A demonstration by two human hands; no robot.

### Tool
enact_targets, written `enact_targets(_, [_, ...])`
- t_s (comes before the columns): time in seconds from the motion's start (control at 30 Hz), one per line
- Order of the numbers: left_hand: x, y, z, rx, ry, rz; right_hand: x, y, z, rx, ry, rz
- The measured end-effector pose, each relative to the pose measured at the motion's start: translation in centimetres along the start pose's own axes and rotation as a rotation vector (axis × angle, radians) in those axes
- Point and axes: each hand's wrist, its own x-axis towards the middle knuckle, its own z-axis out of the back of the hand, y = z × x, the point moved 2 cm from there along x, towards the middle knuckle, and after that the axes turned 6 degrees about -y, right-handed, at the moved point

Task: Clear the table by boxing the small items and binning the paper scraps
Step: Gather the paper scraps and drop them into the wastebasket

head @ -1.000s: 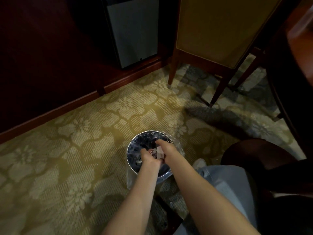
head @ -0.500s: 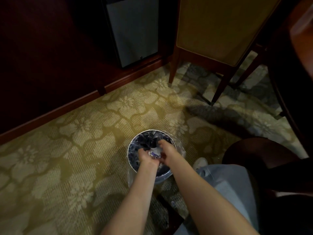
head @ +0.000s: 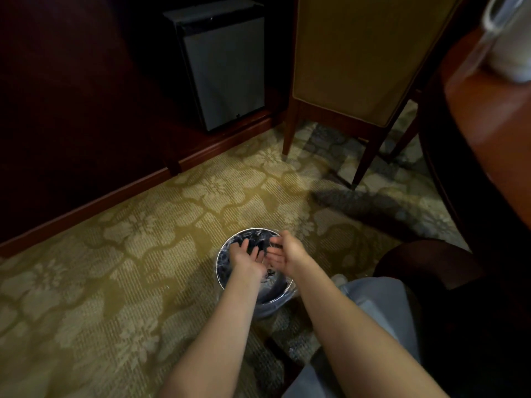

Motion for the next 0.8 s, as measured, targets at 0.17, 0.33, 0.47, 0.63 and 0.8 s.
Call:
enact_targets(0.17, [-3.4, -1.3, -1.6, -0.017, 0.099, -0.121, -3.5, 2.9, 0.7, 0.02, 0.043, 0.119])
enact_targets(0.33, [-7.3, -1.9, -3.5, 0.003, 0.2, -0.164, -7.2, 5.6, 1.5, 0.098, 0.095, 0.227])
enact_targets(0.47, [-10.4, -1.7, -5.0, 0.007, 0.299, -0.182, -10.0, 7.1, 2.6, 0.175, 0.106, 0.323])
enact_targets(0.63, [-15.2, -1.6, -7.1, 0.028, 0.421, -0.206, -14.1, 9.5, 4.5, 0.269, 0.105, 0.465])
enact_targets(0.8, [-20.7, -1.3, -9.2, 0.037, 0.552, -0.278, -19.1, 13.5, 7.6, 0.335, 0.066, 0.584])
